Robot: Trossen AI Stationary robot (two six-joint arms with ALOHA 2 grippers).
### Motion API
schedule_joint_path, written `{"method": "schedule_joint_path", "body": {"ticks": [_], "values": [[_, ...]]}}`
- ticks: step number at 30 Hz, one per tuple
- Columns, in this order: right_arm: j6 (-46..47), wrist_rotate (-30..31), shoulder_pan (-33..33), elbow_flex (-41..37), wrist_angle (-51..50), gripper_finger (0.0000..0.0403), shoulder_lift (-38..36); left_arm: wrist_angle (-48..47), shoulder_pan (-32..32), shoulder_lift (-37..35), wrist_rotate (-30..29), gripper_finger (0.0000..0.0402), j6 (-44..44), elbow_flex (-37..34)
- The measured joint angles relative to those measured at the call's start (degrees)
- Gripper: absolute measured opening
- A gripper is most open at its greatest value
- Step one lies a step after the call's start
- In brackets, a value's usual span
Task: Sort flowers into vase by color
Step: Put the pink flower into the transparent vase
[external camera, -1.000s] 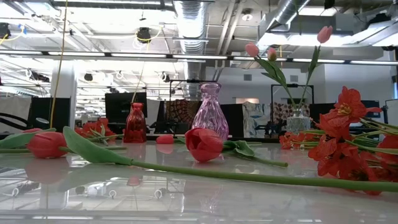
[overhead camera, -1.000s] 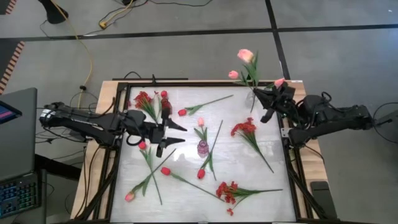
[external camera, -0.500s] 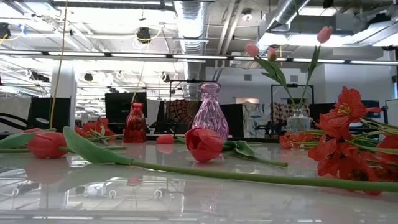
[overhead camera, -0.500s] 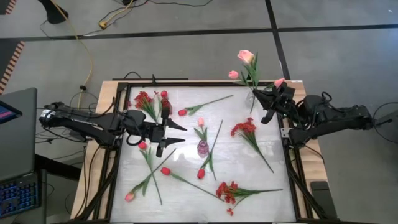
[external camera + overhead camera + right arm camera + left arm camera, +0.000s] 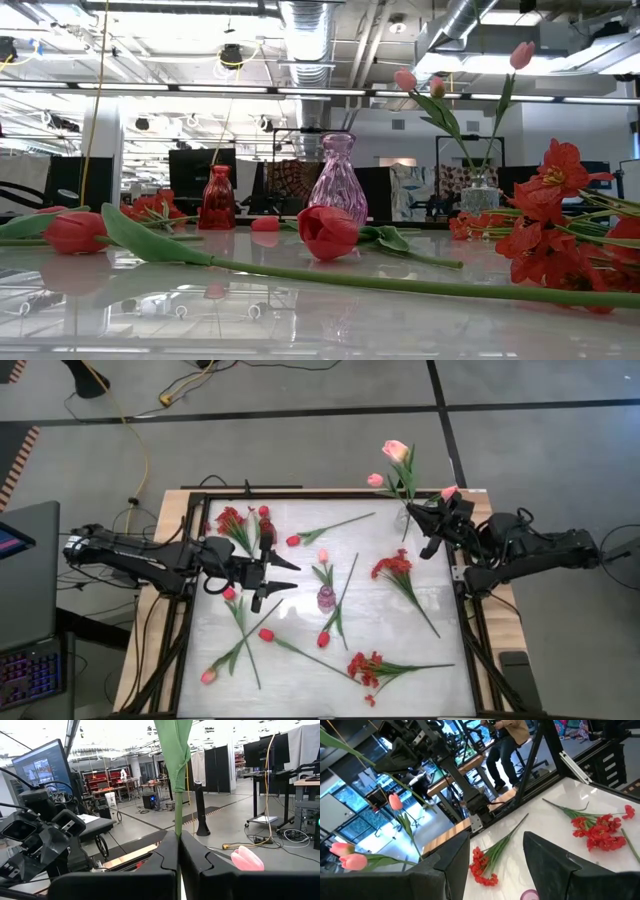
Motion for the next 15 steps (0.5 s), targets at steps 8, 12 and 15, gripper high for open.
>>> {"method": "schedule_joint_path", "body": {"ticks": [8,12,15], "values": [[1.27,-1.04,0.34,0.0,-0.15,0.0029,0.0,-1.13,0.0,0.0,0.0,0.0174,-0.76,0.04],[0.33,-2.53,2.14,0.0,-0.19,0.0028,0.54,-3.56,0.0,-0.04,0.0,0.0174,-2.78,0.04],[-1.27,-2.49,4.62,-0.04,0.31,0.0028,1.4,-5.63,0.0,-0.04,0.0,0.0174,-4.37,0.04]]}}
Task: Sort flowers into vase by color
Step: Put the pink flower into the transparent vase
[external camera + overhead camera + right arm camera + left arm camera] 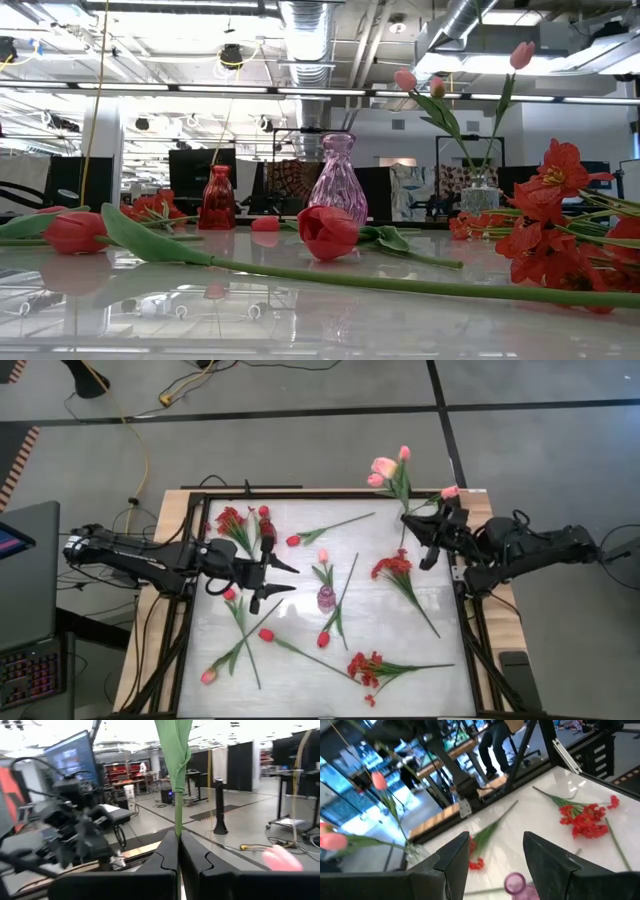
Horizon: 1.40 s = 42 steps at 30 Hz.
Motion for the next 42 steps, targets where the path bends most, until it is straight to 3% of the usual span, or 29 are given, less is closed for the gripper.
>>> {"method": "schedule_joint_path", "body": {"ticks": [5,9,12,15,19,24,31,42], "values": [[-1.84,0.61,4.91,-1.89,6.45,0.0027,2.63,-3.44,0.0,0.0,0.01,0.0174,-1.3,0.0],[-4.21,11.98,8.5,-7.73,15.51,0.0026,5.1,-5.17,0.0,0.0,0.02,0.0174,-1.24,0.0],[-7.34,17.64,8.89,-14.67,30.33,0.0026,5.6,-5.93,0.0,0.0,0.02,0.0174,-1.22,0.0],[-11.14,17.92,7.32,-22.54,46.51,0.0026,5.51,-6.13,0.0,0.0,0.03,0.0174,-1.2,0.0],[-12.87,19.18,3.01,-31.06,58.86,0.0025,5.32,-6.17,0.0,0.0,0.15,0.0174,-1.25,0.0],[-12.87,19.26,-3.05,-35.06,59.01,0.0025,3.39,-6.04,0.0,0.0,0.17,0.0174,-1.51,0.0],[-11.48,18.93,-11.36,-35.11,50.9,0.0026,2.83,-3.71,0.0,0.01,0.18,0.0174,-3.21,0.0],[-7.6,12.75,-24.62,-35.11,42.68,0.0026,2.84,-2.76,0.0,0.04,-0.13,0.0174,-3.98,0.0]]}}
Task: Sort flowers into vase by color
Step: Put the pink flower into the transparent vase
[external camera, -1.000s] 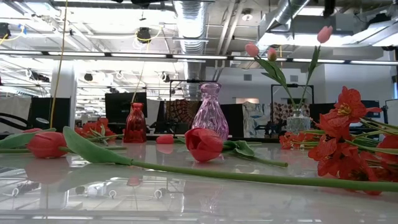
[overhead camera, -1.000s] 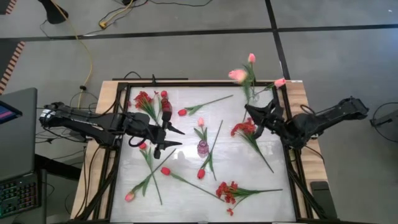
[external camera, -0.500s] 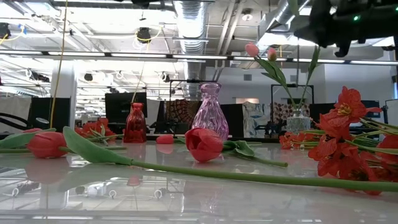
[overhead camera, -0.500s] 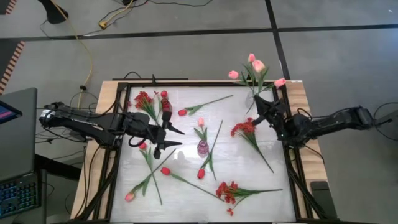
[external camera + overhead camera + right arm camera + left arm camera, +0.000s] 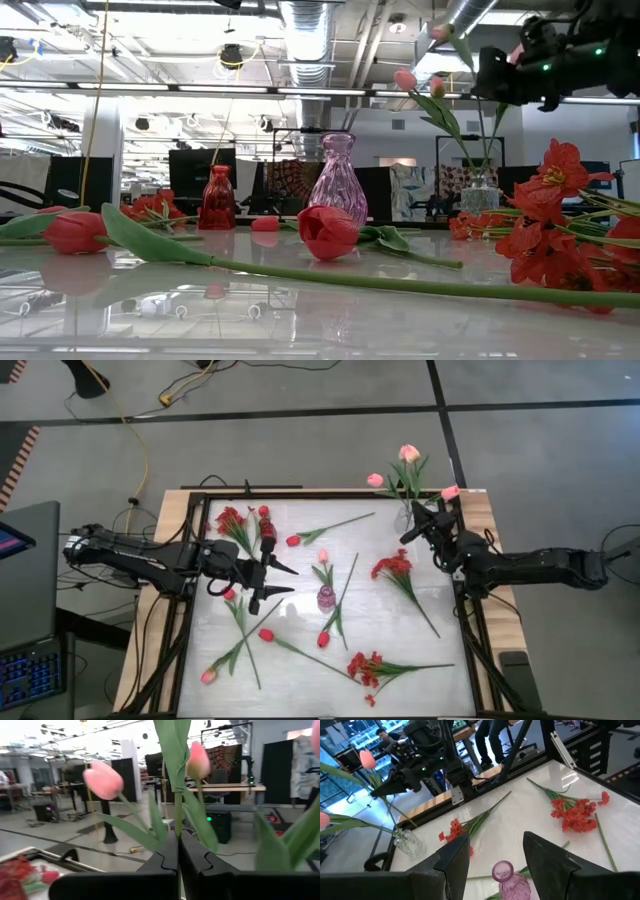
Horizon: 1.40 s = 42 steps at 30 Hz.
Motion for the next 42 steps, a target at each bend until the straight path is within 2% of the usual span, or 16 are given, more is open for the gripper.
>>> {"method": "schedule_joint_path", "body": {"ticks": [6,20,25,32,42], "values": [[-2.06,-4.14,-4.62,0.0,0.65,0.0026,1.24,0.58,0.0,0.0,-0.52,0.0174,0.27,0.0],[-3.79,-9.16,-14.56,0.04,9.53,0.0026,7.49,0.8,0.37,0.0,-1.84,0.0174,0.42,0.0],[-3.41,-13.85,-18.02,0.04,11.99,0.0026,10.92,0.79,1.42,0.0,-1.82,0.0174,0.44,0.0],[-5.28,-15.15,-19.06,0.04,20.28,0.0026,15.53,0.78,2.71,0.0,-1.41,0.0174,0.15,-0.02],[-4.44,-15.95,-20.57,0.04,21.8,0.0027,21.76,0.55,2.71,0.02,-1.36,0.0174,0.22,-0.02]]}}
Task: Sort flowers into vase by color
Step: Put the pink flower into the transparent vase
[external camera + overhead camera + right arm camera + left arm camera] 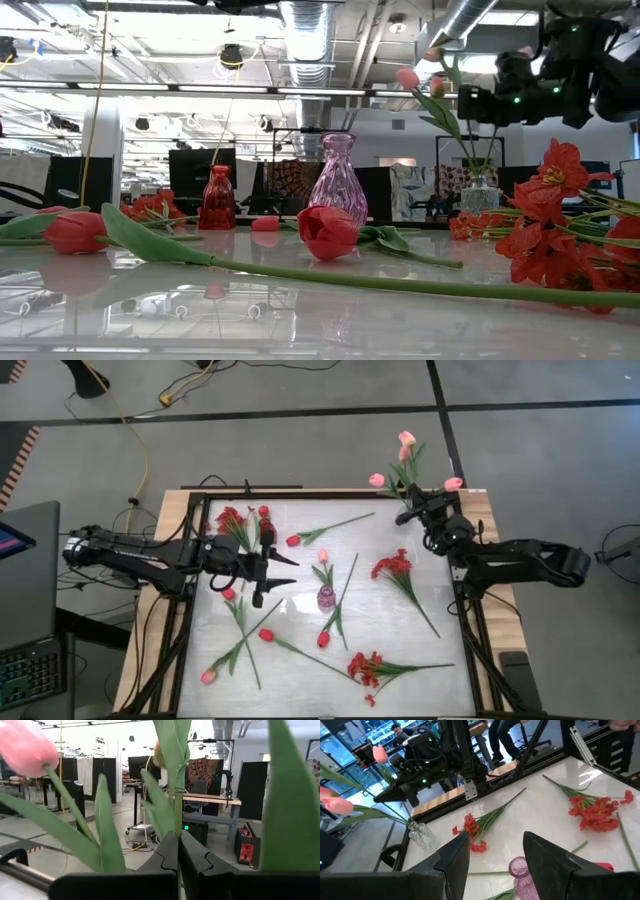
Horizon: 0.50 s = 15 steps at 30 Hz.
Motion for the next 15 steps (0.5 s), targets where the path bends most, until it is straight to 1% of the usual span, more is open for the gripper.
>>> {"method": "schedule_joint_path", "body": {"ticks": [8,15], "values": [[-0.45,-0.12,0.13,0.02,1.11,0.0027,4.82,-0.7,-0.02,0.0,0.0,0.0174,-0.04,-0.02],[-0.88,0.04,0.15,0.02,-0.75,0.0027,5.43,-1.44,-0.02,0.0,0.0,0.0174,-0.11,-0.02]]}}
